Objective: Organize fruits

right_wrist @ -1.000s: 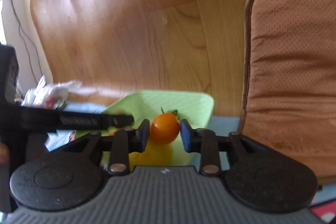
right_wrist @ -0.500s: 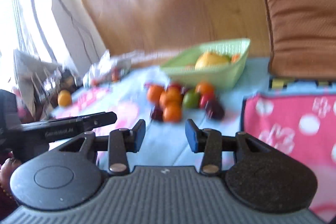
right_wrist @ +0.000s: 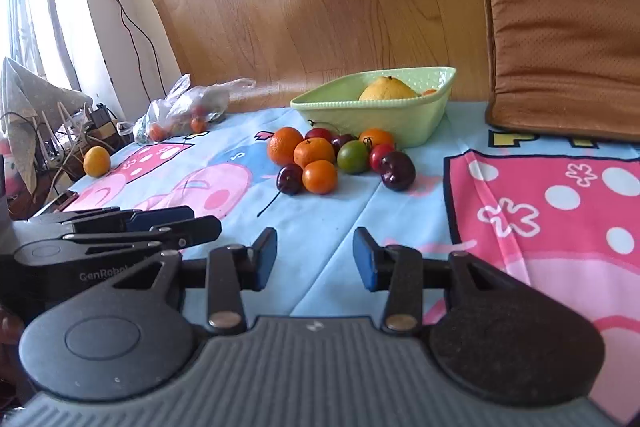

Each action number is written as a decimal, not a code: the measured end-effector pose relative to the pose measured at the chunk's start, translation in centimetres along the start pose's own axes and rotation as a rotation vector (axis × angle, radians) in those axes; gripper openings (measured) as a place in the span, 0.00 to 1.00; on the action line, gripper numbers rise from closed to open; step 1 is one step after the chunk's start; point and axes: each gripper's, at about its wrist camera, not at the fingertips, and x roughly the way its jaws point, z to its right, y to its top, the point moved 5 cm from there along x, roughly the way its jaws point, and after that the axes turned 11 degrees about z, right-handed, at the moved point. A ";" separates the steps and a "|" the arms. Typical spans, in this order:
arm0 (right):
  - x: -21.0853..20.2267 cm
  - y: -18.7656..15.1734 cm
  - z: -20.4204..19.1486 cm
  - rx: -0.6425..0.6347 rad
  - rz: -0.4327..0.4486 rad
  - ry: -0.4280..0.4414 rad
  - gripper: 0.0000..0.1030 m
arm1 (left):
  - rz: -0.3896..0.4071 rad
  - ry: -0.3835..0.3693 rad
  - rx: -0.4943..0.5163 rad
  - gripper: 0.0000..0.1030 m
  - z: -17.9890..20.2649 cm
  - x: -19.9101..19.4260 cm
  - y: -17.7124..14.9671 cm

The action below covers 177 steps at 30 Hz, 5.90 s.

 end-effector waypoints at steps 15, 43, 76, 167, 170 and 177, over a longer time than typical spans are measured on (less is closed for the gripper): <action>-0.9 -0.1 0.7 0.013 0.064 -0.145 0.44 | -0.064 0.024 0.010 0.38 -0.1 0.9 -0.4; -1.0 -0.6 0.2 -0.009 0.052 -0.228 0.44 | -0.074 0.064 0.000 0.39 -0.6 0.9 -0.3; 7.2 2.4 3.1 -0.110 -0.089 -0.131 0.31 | -0.094 -0.220 -0.104 0.24 1.2 7.1 2.7; -0.1 -1.0 -2.2 -0.199 -0.075 -0.042 0.38 | -0.069 -0.153 0.028 0.47 1.8 -0.2 1.2; -0.2 -1.2 -2.2 -0.197 -0.071 -0.045 0.39 | -0.069 -0.145 0.039 0.50 1.8 -0.5 0.9; -0.3 -1.7 -2.3 -0.200 -0.070 -0.044 0.38 | -0.078 -0.169 0.012 0.40 2.3 -0.1 0.5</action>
